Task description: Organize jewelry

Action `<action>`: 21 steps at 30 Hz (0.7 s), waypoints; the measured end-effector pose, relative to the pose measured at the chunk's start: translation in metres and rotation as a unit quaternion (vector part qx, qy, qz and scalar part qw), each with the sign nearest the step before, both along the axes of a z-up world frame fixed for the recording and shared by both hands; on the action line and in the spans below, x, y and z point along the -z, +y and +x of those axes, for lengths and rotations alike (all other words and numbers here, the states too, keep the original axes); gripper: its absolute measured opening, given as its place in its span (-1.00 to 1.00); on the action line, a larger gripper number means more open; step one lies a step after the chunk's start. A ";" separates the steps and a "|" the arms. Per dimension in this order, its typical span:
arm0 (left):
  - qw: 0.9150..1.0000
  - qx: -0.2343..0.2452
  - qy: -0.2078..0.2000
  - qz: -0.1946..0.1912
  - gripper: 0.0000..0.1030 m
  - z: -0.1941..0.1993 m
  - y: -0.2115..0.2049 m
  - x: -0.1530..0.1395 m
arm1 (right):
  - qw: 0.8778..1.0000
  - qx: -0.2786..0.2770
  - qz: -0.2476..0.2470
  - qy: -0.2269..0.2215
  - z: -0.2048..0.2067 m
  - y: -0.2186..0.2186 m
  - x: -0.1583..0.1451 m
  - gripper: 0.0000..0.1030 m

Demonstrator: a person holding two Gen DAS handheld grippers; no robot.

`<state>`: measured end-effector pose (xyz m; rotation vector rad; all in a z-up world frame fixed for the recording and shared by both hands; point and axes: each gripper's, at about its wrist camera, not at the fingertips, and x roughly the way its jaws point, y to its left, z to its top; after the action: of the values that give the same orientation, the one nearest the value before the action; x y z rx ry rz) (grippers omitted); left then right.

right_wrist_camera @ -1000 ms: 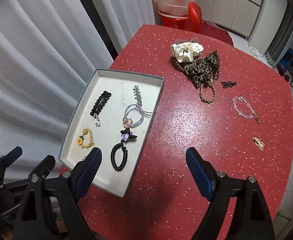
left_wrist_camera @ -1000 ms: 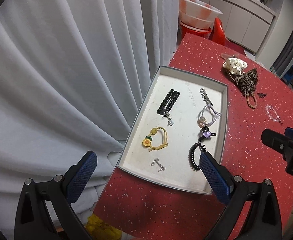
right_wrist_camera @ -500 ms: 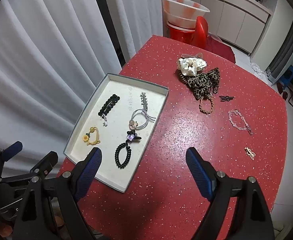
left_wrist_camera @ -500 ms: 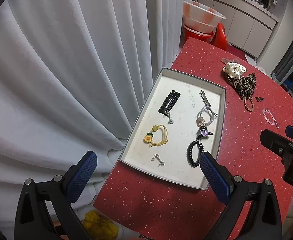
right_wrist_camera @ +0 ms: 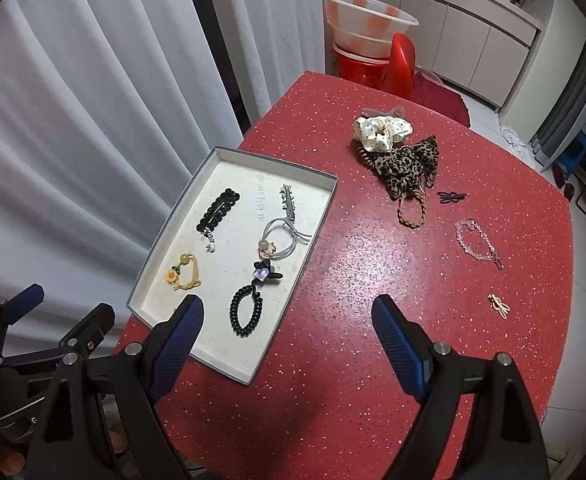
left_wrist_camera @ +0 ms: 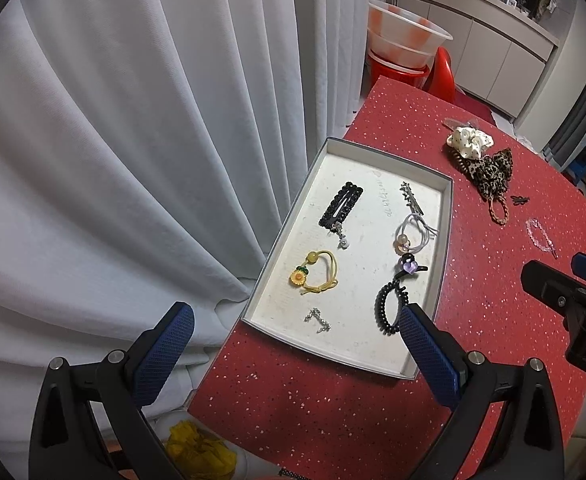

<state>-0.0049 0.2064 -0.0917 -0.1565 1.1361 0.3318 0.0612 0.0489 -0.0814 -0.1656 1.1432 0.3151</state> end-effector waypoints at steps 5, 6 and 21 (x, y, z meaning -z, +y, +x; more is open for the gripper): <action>1.000 0.000 -0.001 0.000 1.00 0.000 0.001 -0.001 | 1.000 0.001 0.001 0.000 -0.001 0.000 0.000 0.71; 1.000 -0.001 0.000 0.000 1.00 0.000 0.000 -0.001 | 1.000 0.000 0.001 0.000 -0.001 0.000 0.000 0.71; 1.000 -0.001 0.000 0.001 1.00 0.000 0.001 -0.002 | 1.000 -0.001 0.002 0.000 -0.002 0.001 0.000 0.71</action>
<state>-0.0045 0.2078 -0.0900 -0.1571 1.1352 0.3349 0.0591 0.0502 -0.0815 -0.1634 1.1427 0.3198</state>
